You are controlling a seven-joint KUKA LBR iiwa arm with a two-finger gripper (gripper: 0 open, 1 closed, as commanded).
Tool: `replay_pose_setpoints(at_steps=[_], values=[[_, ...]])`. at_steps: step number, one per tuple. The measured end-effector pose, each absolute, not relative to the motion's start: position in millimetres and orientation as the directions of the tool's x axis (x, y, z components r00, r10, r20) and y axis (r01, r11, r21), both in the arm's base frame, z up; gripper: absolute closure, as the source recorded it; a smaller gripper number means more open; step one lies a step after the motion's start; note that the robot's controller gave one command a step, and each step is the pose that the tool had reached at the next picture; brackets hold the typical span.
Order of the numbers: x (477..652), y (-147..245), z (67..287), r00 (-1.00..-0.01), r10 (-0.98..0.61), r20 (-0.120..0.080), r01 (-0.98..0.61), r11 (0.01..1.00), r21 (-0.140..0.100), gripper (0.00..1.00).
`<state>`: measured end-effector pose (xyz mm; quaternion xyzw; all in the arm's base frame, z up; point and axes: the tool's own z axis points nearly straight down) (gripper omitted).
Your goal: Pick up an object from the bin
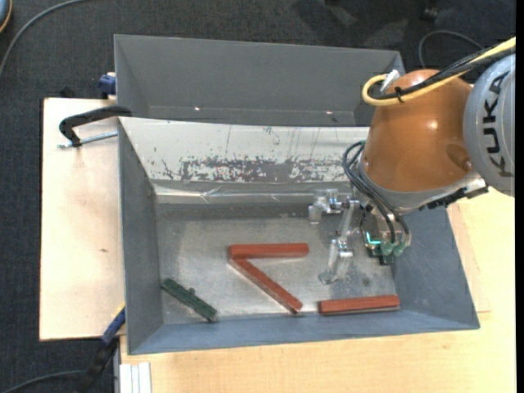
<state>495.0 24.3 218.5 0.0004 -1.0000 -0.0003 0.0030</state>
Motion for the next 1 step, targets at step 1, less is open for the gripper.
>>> replay_pose_setpoints(at_steps=[1], values=[[537.1,60.7,69.1,-0.999,0.052,0.005,0.052,0.999,0.001,0.00]])
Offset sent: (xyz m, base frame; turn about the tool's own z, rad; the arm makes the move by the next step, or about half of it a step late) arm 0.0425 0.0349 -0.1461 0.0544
